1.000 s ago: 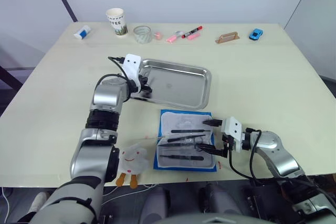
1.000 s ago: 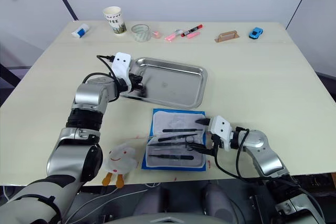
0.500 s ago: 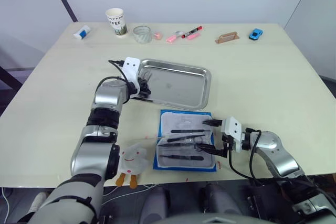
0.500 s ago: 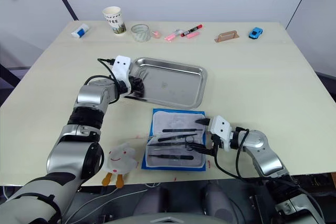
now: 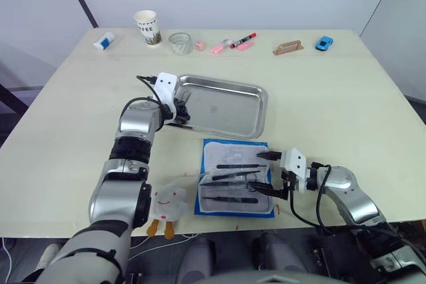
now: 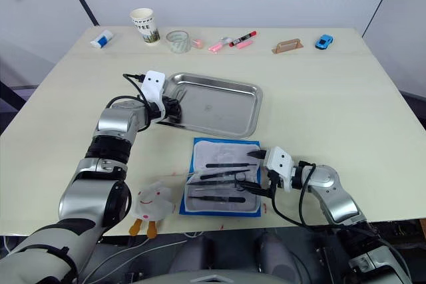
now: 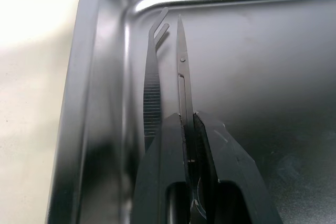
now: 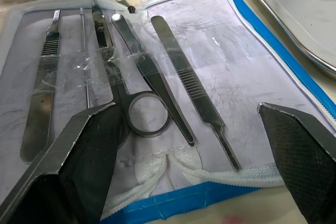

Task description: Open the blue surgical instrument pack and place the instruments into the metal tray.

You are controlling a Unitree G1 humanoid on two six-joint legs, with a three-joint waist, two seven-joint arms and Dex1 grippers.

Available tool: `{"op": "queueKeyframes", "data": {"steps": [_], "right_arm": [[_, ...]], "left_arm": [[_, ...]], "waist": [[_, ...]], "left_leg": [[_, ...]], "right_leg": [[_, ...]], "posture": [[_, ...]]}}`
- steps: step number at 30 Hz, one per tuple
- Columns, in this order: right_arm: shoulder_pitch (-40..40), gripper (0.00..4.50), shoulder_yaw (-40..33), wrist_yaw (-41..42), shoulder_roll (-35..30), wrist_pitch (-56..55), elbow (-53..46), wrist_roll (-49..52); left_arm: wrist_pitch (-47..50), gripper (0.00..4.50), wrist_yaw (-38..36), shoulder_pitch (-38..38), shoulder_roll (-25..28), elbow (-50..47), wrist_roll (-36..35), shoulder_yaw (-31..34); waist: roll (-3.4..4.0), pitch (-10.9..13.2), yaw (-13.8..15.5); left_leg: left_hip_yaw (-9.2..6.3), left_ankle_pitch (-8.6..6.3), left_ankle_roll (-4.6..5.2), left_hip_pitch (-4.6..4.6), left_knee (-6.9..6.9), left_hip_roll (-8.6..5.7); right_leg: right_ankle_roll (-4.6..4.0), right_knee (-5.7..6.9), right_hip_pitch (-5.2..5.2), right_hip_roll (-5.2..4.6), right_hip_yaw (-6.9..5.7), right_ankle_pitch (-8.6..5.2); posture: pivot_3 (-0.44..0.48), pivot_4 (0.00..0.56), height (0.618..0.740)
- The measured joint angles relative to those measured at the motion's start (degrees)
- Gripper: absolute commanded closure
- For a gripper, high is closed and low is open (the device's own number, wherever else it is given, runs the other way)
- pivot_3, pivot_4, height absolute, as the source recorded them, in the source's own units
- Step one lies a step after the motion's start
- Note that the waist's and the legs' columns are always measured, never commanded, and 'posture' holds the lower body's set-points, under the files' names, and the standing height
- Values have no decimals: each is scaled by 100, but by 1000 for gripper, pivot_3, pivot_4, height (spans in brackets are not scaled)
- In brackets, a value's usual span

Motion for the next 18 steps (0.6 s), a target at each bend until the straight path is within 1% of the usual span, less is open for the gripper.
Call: {"op": "queueKeyframes", "data": {"steps": [3, 4, 7, 8, 9, 18], "right_arm": [[-1, 0, 0, 0, 3, -2, 4, 0], [-1, 0, 0, 0, 4, -4, 5, 0], [-7, 0, 0, 0, 11, -11, 18, 0], [-7, 0, 0, 0, 13, -13, 20, 0], [-7, 0, 0, 0, 14, -14, 20, 0], [-16, 0, 2, 0, 17, -20, 29, 0]], "left_arm": [[0, 4481, -4, 0, 0, 0, 25, 0], [0, 4102, -20, 0, 0, 0, 24, 0], [0, 2758, -38, 0, 0, -1, 34, -2], [-2, 2478, -24, 0, 0, -1, 42, -2], [-2, 2045, -14, 0, 0, -1, 70, -2], [-25, 2045, 17, 0, -24, -13, 116, -11]], "waist": [[0, 0, 0], [0, 0, 0], [0, 0, -1], [0, 0, -1], [0, 0, -2], [0, 0, -3]], "left_leg": [[0, 0, 0, 0, 0, 0], [0, 0, 0, 0, 0, 0], [0, 0, 0, 1, -1, 0], [0, 0, 0, 1, -1, 0], [0, 0, 0, 1, -1, 0], [1, 0, 0, 1, -3, 0]], "right_leg": [[0, 0, 0, 0, 0, 0], [0, 0, 0, 0, 0, 0], [0, 0, 0, 0, 0, 0], [0, 0, 0, 0, 0, 0], [0, 0, 0, 0, 0, 0], [0, 0, 0, 0, 0, 0]], "posture": [[0, 150, 728], [0, 150, 728], [0, 150, 728], [0, 150, 728], [0, 150, 728], [0, 150, 728]]}}
